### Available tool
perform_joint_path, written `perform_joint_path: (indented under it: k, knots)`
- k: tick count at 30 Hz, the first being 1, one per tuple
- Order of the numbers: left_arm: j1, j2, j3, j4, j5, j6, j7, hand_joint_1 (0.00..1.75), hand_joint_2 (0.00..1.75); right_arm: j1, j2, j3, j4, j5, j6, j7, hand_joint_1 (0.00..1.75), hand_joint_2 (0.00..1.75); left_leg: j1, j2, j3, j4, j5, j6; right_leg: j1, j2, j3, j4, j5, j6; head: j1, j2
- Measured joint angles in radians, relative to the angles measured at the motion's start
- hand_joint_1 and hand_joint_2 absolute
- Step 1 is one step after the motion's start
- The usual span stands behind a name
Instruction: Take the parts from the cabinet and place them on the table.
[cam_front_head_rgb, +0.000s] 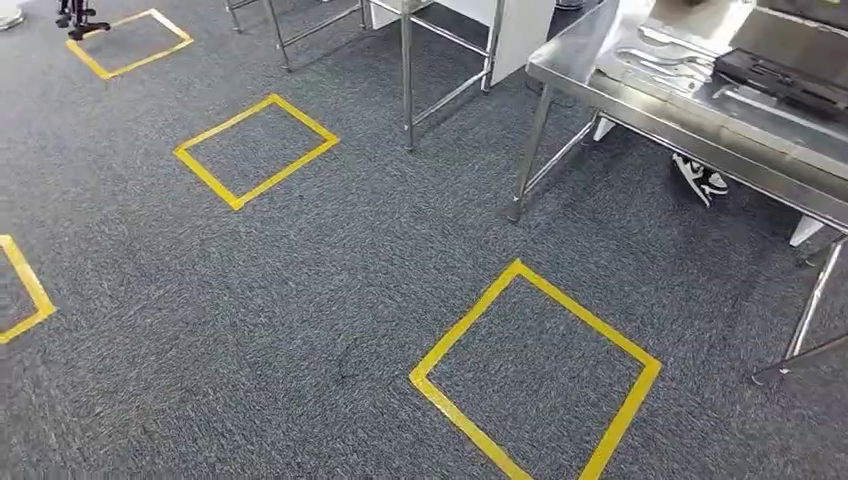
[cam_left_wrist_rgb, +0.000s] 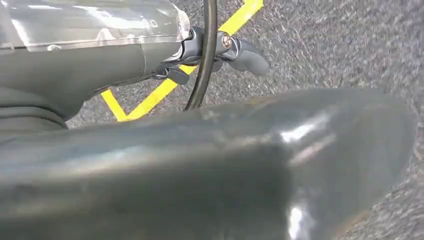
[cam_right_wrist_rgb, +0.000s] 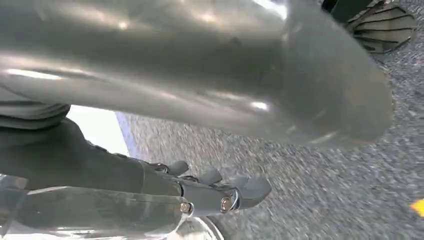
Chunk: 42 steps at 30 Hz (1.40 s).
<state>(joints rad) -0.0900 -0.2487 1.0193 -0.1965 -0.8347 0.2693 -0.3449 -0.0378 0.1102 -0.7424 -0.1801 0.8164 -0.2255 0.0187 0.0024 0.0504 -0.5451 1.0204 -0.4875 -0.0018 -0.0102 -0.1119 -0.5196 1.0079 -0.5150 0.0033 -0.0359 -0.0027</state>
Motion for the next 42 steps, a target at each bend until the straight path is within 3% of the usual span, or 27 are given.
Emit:
perform_joint_path:
  k: [2, 3, 5, 7, 8, 10, 12, 13, 14, 16, 18, 20, 21, 23, 24, 25, 27, 28, 29, 33, 34, 35, 36, 38, 39, 40, 42]
  knots:
    - [0.007, 0.001, 0.001, 0.000, 0.002, 0.002, 0.000, 0.00, 0.00, -0.009, 0.000, 0.002, 0.000, 0.002, 0.000, 0.002, 0.00, 0.00, -0.003, -0.017, -0.009, -0.001, 0.003, 0.008, -0.002, -0.014, 0.004, -0.003, 0.002, 0.008, 0.000, 0.000]
    - [0.007, 0.001, 0.002, 0.000, 0.003, 0.003, 0.000, 0.00, 0.00, -0.011, 0.000, 0.003, 0.000, 0.002, 0.000, 0.003, 0.00, 0.00, 0.004, -0.029, 0.003, -0.014, 0.012, 0.020, -0.004, -0.017, 0.004, -0.001, -0.004, 0.017, 0.000, 0.000]
    - [0.005, 0.002, 0.002, 0.000, 0.004, 0.003, 0.000, 0.00, 0.00, -0.007, 0.002, 0.005, 0.000, 0.003, 0.001, 0.004, 0.00, 0.00, 0.006, -0.044, -0.002, -0.018, 0.020, 0.032, -0.011, 0.079, -0.024, 0.073, -0.066, 0.022, 0.000, 0.000]
    - [0.003, 0.002, 0.002, 0.000, 0.004, 0.003, 0.000, 0.00, 0.00, -0.005, 0.010, 0.005, 0.000, 0.004, 0.002, 0.004, 0.00, 0.00, 0.003, -0.063, -0.009, -0.017, 0.023, 0.036, -0.012, 0.104, -0.101, 0.233, -0.142, 0.024, 0.000, 0.000]
    - [0.005, 0.002, 0.002, 0.000, 0.004, 0.003, 0.000, 0.00, 0.00, -0.004, 0.014, 0.005, 0.000, 0.004, 0.002, 0.004, 0.00, 0.00, 0.002, -0.076, -0.010, -0.016, 0.024, 0.037, -0.011, 0.107, -0.130, 0.291, -0.157, 0.024, 0.000, 0.000]
    - [0.007, 0.002, 0.002, 0.000, 0.004, 0.003, 0.000, 0.00, 0.00, -0.002, 0.018, 0.005, 0.000, 0.004, 0.002, 0.004, 0.00, 0.00, 0.000, -0.103, -0.010, -0.013, 0.024, 0.037, -0.012, 0.109, -0.126, 0.271, -0.109, 0.019, 0.000, 0.000]
    - [0.006, 0.002, 0.002, 0.000, 0.005, 0.003, 0.000, 0.00, 0.00, -0.002, 0.018, 0.006, 0.000, 0.004, 0.002, 0.004, 0.00, 0.00, 0.000, -0.132, -0.008, -0.009, 0.024, 0.035, -0.012, 0.130, -0.051, 0.103, -0.009, 0.009, 0.000, 0.000]
    - [0.006, 0.001, 0.002, 0.000, 0.005, 0.003, 0.000, 0.00, 0.00, 0.000, 0.018, 0.006, 0.000, 0.004, 0.002, 0.004, 0.00, 0.00, 0.003, -0.143, -0.011, -0.007, 0.024, 0.033, -0.012, 0.183, -0.022, 0.027, 0.013, 0.002, 0.000, 0.000]
    - [0.004, 0.000, 0.002, 0.000, 0.004, 0.003, 0.000, 0.00, 0.00, 0.001, 0.018, 0.006, 0.000, 0.004, 0.002, 0.005, 0.00, 0.00, -0.003, -0.152, -0.017, -0.001, 0.023, 0.024, -0.013, 0.206, -0.016, 0.009, 0.004, -0.001, 0.000, 0.000]
    - [0.003, 0.000, 0.002, 0.000, 0.004, 0.003, 0.000, 0.00, 0.00, -0.002, 0.018, 0.006, 0.000, 0.004, 0.002, 0.005, 0.00, 0.00, 0.005, -0.171, -0.027, -0.003, 0.030, 0.010, -0.006, 0.185, -0.018, 0.009, 0.005, -0.002, 0.000, 0.000]
    - [0.007, 0.001, 0.004, 0.000, 0.004, 0.005, 0.003, 0.00, 0.00, -0.008, 0.018, 0.006, 0.000, 0.004, 0.008, 0.005, 0.00, 0.00, 0.002, -0.198, -0.031, -0.011, 0.036, -0.009, -0.013, 0.161, -0.011, -0.009, 0.014, -0.016, 0.000, 0.000]
    - [0.008, 0.004, 0.006, 0.000, 0.003, 0.005, 0.007, 0.00, 0.00, -0.003, 0.015, 0.007, 0.001, 0.006, 0.012, 0.008, 0.00, 0.00, 0.000, -0.103, -0.056, 0.054, -0.013, -0.010, -0.013, 0.129, -0.001, -0.024, 0.021, -0.028, -0.001, 0.000]
    - [0.006, 0.005, 0.006, 0.000, 0.002, 0.005, 0.010, 0.00, 0.00, 0.000, 0.013, 0.007, 0.002, 0.007, 0.013, 0.010, 0.00, 0.00, 0.002, -0.080, -0.091, 0.125, -0.054, -0.014, -0.011, 0.113, -0.002, -0.024, 0.021, -0.031, -0.001, 0.000]
    - [0.005, 0.006, 0.006, 0.000, 0.000, 0.006, 0.010, 0.00, 0.00, 0.002, 0.003, 0.007, 0.005, 0.007, 0.019, 0.014, 0.00, 0.00, 0.006, -0.065, -0.156, 0.267, -0.114, -0.022, -0.009, 0.081, -0.003, -0.022, 0.019, -0.032, -0.001, 0.000]
    - [0.006, 0.006, 0.006, 0.000, 0.000, 0.007, 0.010, 0.00, 0.00, 0.002, -0.001, 0.007, 0.007, 0.007, 0.023, 0.014, 0.00, 0.00, 0.008, -0.063, -0.165, 0.292, -0.115, -0.025, -0.008, 0.067, -0.004, -0.022, 0.018, -0.031, 0.000, 0.000]
    - [0.008, 0.006, 0.006, 0.000, -0.001, 0.007, 0.010, 0.00, 0.00, 0.002, -0.005, 0.007, 0.008, 0.008, 0.025, 0.014, 0.00, 0.00, 0.011, -0.059, -0.151, 0.270, -0.094, -0.027, -0.009, 0.052, -0.004, -0.021, 0.016, -0.029, -0.001, 0.000]
    - [0.008, 0.010, 0.007, 0.000, -0.001, 0.008, 0.010, 0.00, 0.00, 0.000, -0.009, 0.007, 0.008, 0.009, 0.026, 0.014, 0.00, 0.00, 0.012, -0.038, -0.061, 0.113, -0.017, -0.028, -0.012, 0.028, -0.002, -0.014, 0.011, -0.021, -0.001, 0.000]
    - [0.007, 0.010, 0.007, 0.000, -0.001, 0.009, 0.010, 0.00, 0.00, -0.001, -0.010, 0.007, 0.008, 0.010, 0.026, 0.014, 0.00, 0.00, 0.012, 0.004, -0.007, 0.025, 0.011, -0.026, -0.011, 0.019, 0.001, -0.009, 0.006, -0.014, -0.001, 0.000]
    - [0.003, 0.010, 0.007, 0.000, -0.001, 0.009, 0.010, 0.00, 0.00, 0.000, -0.011, 0.007, 0.008, 0.010, 0.026, 0.014, 0.00, 0.00, 0.003, 0.028, 0.006, -0.008, -0.001, -0.020, -0.003, 0.009, -0.001, -0.003, 0.000, -0.007, -0.001, 0.000]
    - [0.008, 0.012, 0.008, 0.000, -0.001, 0.011, 0.009, 0.00, 0.00, -0.013, -0.011, 0.008, 0.009, 0.013, 0.029, 0.014, 0.00, 0.00, 0.002, -0.018, -0.007, -0.012, 0.012, 0.009, -0.005, -0.024, 0.009, -0.007, 0.002, 0.012, 0.000, 0.000]
    - [0.010, 0.012, 0.008, 0.000, -0.001, 0.012, 0.009, 0.00, 0.00, -0.012, -0.011, 0.008, 0.009, 0.013, 0.029, 0.015, 0.00, 0.00, 0.007, -0.026, 0.003, -0.019, 0.019, 0.019, -0.013, 0.019, 0.009, 0.002, -0.011, 0.022, 0.000, 0.000]
    - [0.009, 0.012, 0.008, 0.000, -0.001, 0.014, 0.009, 0.00, 0.00, -0.009, -0.010, 0.008, 0.009, 0.015, 0.029, 0.015, 0.00, 0.00, 0.008, -0.035, 0.001, -0.019, 0.022, 0.025, -0.014, 0.070, -0.005, 0.034, -0.041, 0.022, -0.001, 0.000]
    - [0.007, 0.012, 0.008, 0.000, -0.001, 0.014, 0.009, 0.00, 0.00, -0.008, -0.007, 0.008, 0.010, 0.016, 0.029, 0.015, 0.00, 0.00, 0.007, -0.045, -0.003, -0.019, 0.025, 0.029, -0.013, 0.095, -0.037, 0.103, -0.086, 0.021, 0.000, 0.000]
    - [0.004, 0.012, 0.008, 0.000, -0.001, 0.014, 0.009, 0.00, 0.00, -0.003, 0.000, 0.008, 0.010, 0.016, 0.029, 0.015, 0.00, 0.00, 0.003, -0.068, -0.008, -0.019, 0.027, 0.033, -0.012, 0.107, -0.115, 0.265, -0.155, 0.021, 0.000, 0.000]
    - [0.005, 0.012, 0.008, 0.000, -0.001, 0.014, 0.009, 0.00, 0.00, -0.003, 0.003, 0.008, 0.011, 0.016, 0.029, 0.015, 0.00, 0.00, 0.001, -0.082, -0.008, -0.018, 0.027, 0.034, -0.012, 0.107, -0.136, 0.303, -0.155, 0.019, 0.000, 0.000]
    - [0.007, 0.012, 0.008, 0.000, -0.001, 0.014, 0.009, 0.00, 0.00, -0.002, 0.003, 0.008, 0.011, 0.016, 0.029, 0.015, 0.00, 0.00, -0.001, -0.096, -0.007, -0.018, 0.027, 0.034, -0.011, 0.108, -0.134, 0.291, -0.129, 0.015, 0.000, 0.000]
    - [0.009, 0.012, 0.009, 0.000, -0.001, 0.014, 0.009, 0.00, 0.00, -0.003, 0.003, 0.008, 0.011, 0.018, 0.029, 0.015, 0.00, 0.00, -0.004, -0.125, -0.003, -0.016, 0.027, 0.034, -0.004, 0.122, -0.073, 0.153, -0.036, -0.001, 0.000, 0.000]
